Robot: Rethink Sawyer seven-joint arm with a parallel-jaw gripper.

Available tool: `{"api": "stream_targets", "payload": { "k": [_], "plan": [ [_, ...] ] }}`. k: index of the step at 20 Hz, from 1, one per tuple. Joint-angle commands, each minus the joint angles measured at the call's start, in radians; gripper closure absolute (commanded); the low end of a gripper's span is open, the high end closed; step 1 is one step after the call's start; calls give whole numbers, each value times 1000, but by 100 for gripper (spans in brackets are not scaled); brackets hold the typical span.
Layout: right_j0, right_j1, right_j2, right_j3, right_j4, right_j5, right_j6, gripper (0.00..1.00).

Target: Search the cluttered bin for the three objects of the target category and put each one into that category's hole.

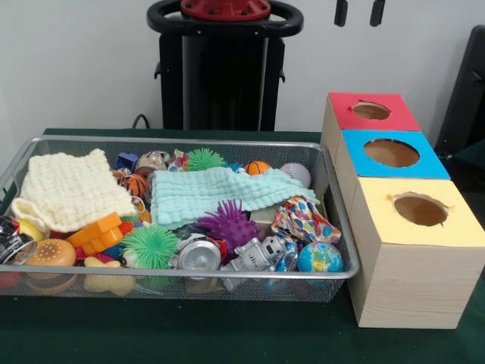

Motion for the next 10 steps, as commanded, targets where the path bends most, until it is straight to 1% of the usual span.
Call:
{"api": "stream_targets", "payload": {
  "k": [1,10],
  "plan": [
    [-18,51,4,-92,-10,130,164,0],
    [-24,82,7,-126,-12,127,157,0]
  ]
}}
